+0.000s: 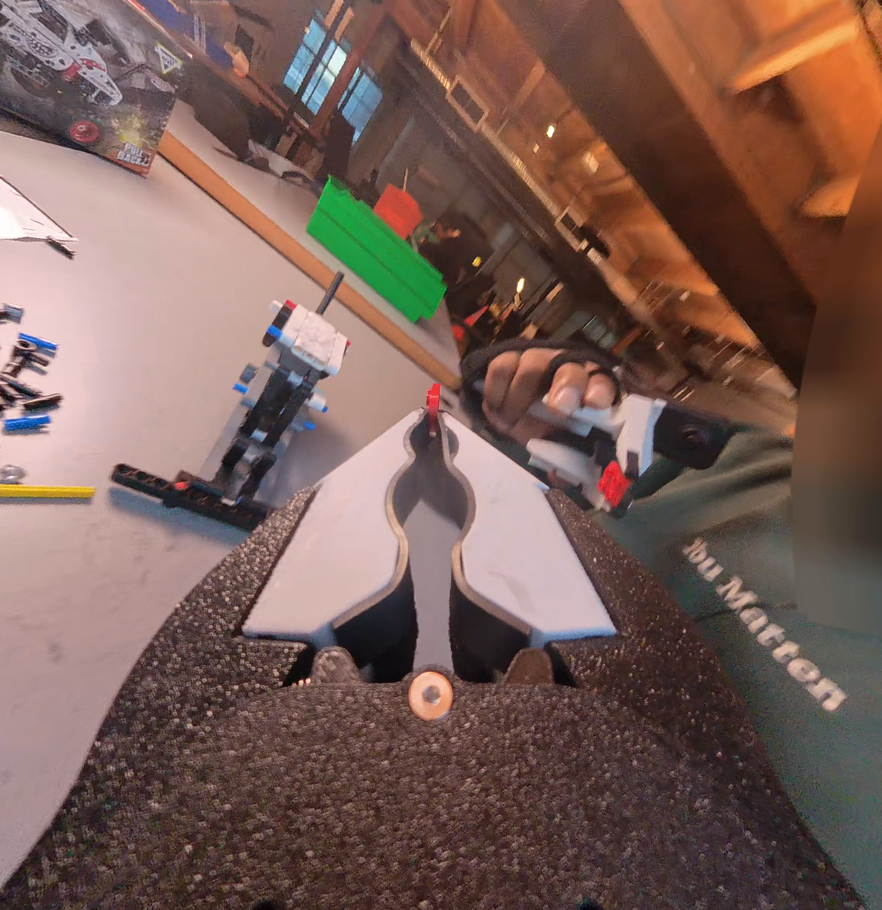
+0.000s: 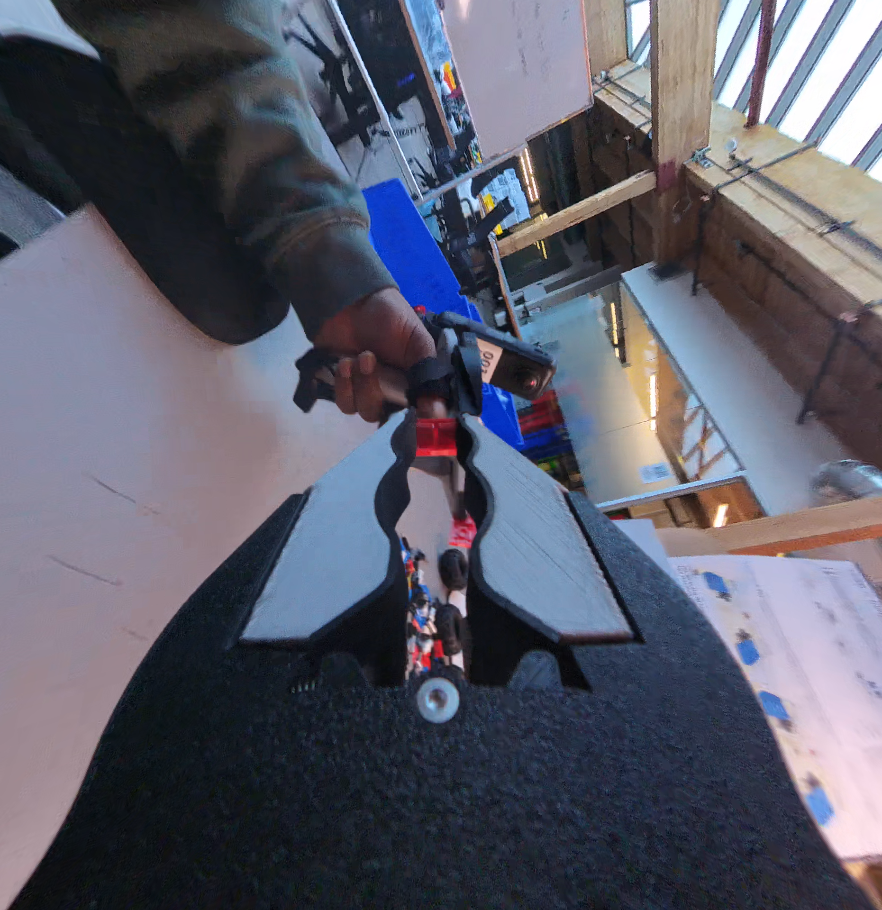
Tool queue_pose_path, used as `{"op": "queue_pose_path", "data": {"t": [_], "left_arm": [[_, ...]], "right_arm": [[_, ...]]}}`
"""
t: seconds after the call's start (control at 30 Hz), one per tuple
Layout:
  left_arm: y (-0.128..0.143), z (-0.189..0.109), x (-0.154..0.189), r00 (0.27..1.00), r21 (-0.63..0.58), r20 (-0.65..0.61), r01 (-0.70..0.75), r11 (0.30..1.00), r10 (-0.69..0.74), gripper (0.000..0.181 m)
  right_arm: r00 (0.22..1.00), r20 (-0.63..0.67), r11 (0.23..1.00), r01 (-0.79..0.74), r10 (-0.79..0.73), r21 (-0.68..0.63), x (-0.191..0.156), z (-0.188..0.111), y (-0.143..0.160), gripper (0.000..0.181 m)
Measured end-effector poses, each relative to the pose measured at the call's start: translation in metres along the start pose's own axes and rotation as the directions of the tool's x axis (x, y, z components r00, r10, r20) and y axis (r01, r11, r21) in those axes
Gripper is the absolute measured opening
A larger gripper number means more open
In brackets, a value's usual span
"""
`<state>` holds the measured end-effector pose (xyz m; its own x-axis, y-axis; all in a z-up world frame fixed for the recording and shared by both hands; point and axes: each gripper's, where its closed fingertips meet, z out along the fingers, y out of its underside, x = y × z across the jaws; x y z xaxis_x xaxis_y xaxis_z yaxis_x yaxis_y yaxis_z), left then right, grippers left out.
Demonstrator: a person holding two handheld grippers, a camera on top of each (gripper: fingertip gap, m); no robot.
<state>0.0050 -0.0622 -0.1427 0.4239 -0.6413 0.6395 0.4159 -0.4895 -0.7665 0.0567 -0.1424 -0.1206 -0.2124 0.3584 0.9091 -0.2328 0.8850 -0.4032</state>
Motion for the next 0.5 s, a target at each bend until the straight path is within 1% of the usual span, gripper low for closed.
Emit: {"op": "queue_pose_path", "data": {"t": [0.03,0.07,0.1,0.17,0.23,0.3,0.37,0.4,0.43,0.5], "left_arm": [[0.009,0.000,0.002,0.995,-0.064,0.035,-0.096,0.993,0.098,0.001],[0.014,0.003,0.007,0.988,-0.098,0.036,-0.145,0.985,0.149,0.002],[0.013,0.004,0.008,0.986,-0.094,0.039,-0.157,0.983,0.161,0.002],[0.007,0.005,0.006,0.984,-0.067,0.052,-0.168,0.983,0.172,0.002],[0.005,0.004,0.001,0.955,-0.094,0.112,-0.266,0.959,0.276,0.002],[0.001,0.003,-0.005,0.923,-0.107,0.171,-0.331,0.938,0.345,0.002],[0.003,0.001,-0.016,0.850,-0.170,0.243,-0.437,0.883,0.467,0.002],[0.004,-0.001,-0.021,0.792,-0.215,0.281,-0.499,0.840,0.542,0.002],[0.005,-0.002,-0.027,0.722,-0.274,0.319,-0.549,0.789,0.613,0.002],[0.006,-0.006,-0.037,0.543,-0.395,0.366,-0.644,0.655,0.755,0.002]], "right_arm": [[1.000,-0.010,1.000,-0.027,0.027,0.002,0.004,-0.002,0.004,0.014],[0.993,-0.023,0.994,-0.112,0.113,0.016,0.011,-0.006,0.013,0.014],[0.987,-0.043,0.988,-0.151,0.152,0.015,0.018,-0.011,0.022,0.014],[0.971,-0.060,0.972,-0.228,0.231,0.052,0.027,-0.016,0.026,0.014],[0.944,-0.048,0.942,-0.322,0.327,0.094,0.030,-0.018,0.029,0.015],[0.906,-0.028,0.902,-0.417,0.423,0.113,0.031,-0.018,0.037,0.015],[0.854,-0.015,0.848,-0.514,0.520,0.129,0.034,-0.019,0.046,0.015],[0.823,-0.012,0.817,-0.561,0.567,0.132,0.036,-0.019,0.051,0.015],[0.794,-0.002,0.786,-0.602,0.608,0.140,0.037,-0.020,0.055,0.015],[0.747,0.002,0.738,-0.656,0.664,0.159,0.039,-0.020,0.063,0.015]]}}
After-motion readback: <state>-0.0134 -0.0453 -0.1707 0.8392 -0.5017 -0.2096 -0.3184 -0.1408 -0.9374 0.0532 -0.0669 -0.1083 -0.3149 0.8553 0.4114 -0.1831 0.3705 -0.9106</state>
